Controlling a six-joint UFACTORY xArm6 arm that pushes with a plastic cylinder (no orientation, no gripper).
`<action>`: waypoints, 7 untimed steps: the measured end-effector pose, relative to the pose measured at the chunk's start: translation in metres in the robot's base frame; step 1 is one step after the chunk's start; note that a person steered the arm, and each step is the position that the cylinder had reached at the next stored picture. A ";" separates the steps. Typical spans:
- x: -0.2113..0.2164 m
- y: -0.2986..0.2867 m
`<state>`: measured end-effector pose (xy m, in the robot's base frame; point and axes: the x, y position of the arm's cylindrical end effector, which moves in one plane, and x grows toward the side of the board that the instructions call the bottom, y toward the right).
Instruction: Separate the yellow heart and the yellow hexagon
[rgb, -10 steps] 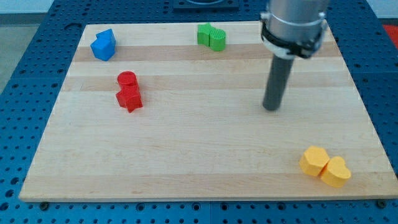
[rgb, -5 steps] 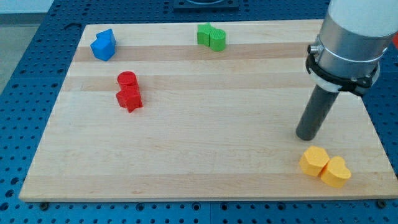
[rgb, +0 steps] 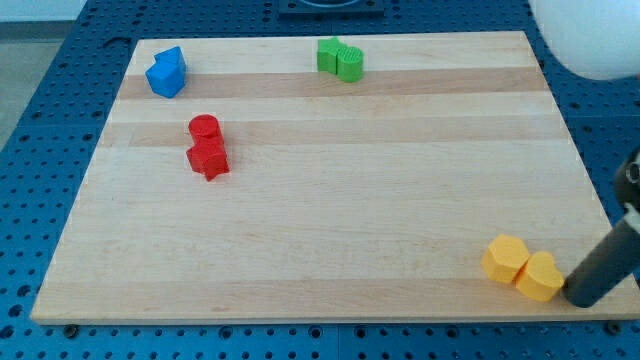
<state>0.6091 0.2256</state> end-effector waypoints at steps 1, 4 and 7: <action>-0.013 -0.058; -0.013 -0.096; -0.017 -0.134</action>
